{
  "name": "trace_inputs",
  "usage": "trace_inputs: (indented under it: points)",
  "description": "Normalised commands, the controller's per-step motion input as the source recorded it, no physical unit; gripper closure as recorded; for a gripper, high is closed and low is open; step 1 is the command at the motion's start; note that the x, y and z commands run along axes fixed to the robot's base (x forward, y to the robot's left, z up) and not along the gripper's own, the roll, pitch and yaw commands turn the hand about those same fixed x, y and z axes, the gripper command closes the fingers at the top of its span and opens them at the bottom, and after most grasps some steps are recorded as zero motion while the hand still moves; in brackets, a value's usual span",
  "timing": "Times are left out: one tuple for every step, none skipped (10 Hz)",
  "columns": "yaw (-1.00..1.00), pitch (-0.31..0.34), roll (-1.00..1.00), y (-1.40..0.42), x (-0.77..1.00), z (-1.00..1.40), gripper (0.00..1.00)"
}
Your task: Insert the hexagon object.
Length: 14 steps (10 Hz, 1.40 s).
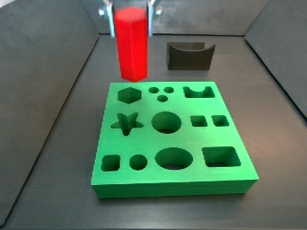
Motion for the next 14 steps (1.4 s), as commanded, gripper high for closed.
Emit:
trace_inputs:
  points:
    - [0.04, -0.133, -0.07, 0.02, -0.08, -1.00, 1.00]
    - [0.00, -0.120, -0.06, 0.00, -0.18, -0.94, 1.00]
    - [-0.02, -0.084, -0.01, 0.00, -0.21, -0.86, 1.00]
    - [-0.01, -0.011, 0.00, 0.00, -0.10, -0.77, 1.00]
    - [0.00, 0.000, 0.00, 0.13, 0.01, -0.75, 1.00]
    - [0.00, 0.074, 0.00, 0.22, 0.17, -0.69, 1.00]
    - [0.00, 0.114, 0.00, 0.23, 0.26, -0.66, 1.00]
    - [-0.11, 0.057, 0.00, 0.09, 0.08, -0.65, 1.00]
    - [-0.34, 0.000, -0.02, 0.00, -0.07, -0.63, 1.00]
    - [-0.37, -0.039, -0.07, 0.00, -0.30, -0.68, 1.00]
    - [-0.41, -0.061, -0.08, 0.00, -0.39, -0.66, 1.00]
    - [-0.39, -0.066, -0.07, 0.00, -0.43, -0.61, 1.00]
    - [-0.06, -0.034, -0.08, 0.04, -0.15, -0.67, 1.00]
    - [0.00, 0.000, -0.08, 0.12, 0.03, -0.77, 1.00]
